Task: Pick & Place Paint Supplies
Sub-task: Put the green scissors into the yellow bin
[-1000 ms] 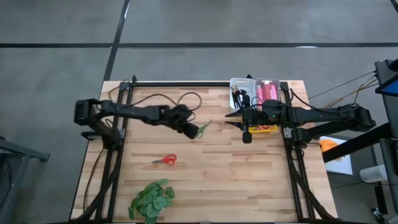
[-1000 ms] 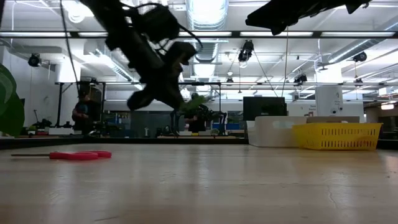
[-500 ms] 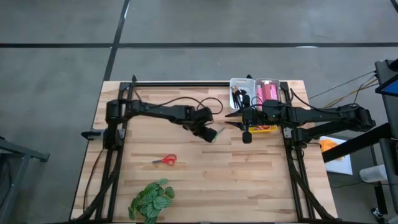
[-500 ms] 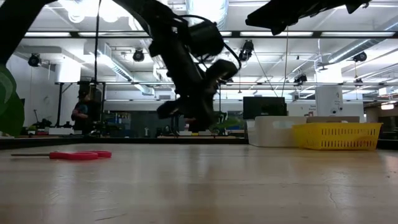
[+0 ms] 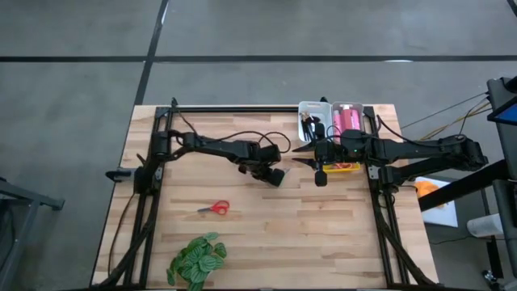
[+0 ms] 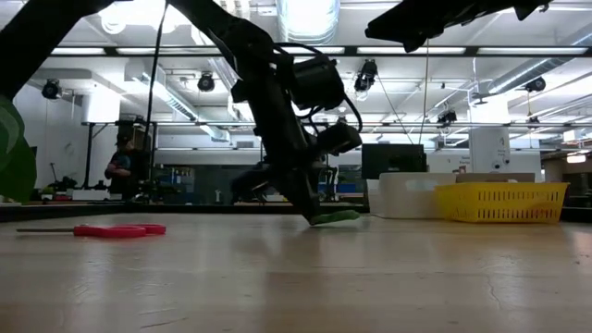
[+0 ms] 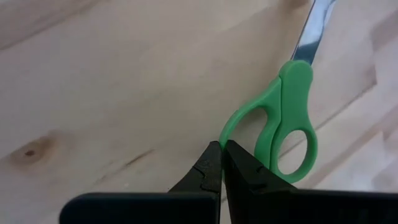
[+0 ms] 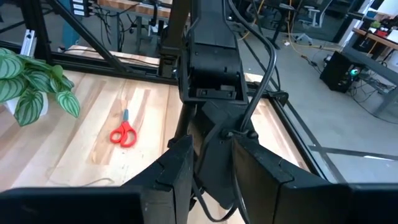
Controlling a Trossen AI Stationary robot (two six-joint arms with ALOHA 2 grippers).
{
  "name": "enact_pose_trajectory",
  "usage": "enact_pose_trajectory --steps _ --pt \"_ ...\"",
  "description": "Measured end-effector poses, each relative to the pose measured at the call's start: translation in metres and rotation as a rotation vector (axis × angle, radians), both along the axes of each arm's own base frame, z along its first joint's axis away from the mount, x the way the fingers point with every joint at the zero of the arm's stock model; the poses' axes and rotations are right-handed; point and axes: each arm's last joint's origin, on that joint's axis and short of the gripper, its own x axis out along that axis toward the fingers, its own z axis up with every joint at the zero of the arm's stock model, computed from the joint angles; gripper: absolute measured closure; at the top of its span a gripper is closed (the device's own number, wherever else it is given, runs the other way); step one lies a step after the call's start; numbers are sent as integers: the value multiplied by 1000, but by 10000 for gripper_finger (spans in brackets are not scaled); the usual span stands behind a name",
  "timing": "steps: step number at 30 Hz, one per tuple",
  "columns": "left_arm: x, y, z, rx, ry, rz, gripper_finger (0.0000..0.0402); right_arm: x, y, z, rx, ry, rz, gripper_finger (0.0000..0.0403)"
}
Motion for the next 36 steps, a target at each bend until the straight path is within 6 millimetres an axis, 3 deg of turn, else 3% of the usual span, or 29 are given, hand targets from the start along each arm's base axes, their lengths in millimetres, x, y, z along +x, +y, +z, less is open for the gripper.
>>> enact_pose_trajectory --steps 11,22,29,36 --pt "-1 0 0 31 11 22 397 0 0 0 0 0 0 294" --pt "0 1 -1 30 5 13 327 0 0 0 0 0 0 294" --pt "-1 0 0 22 8 7 321 0 0 0 0 0 0 294" --pt "-6 5 20 74 -34 -105 321 0 0 0 0 0 1 294"
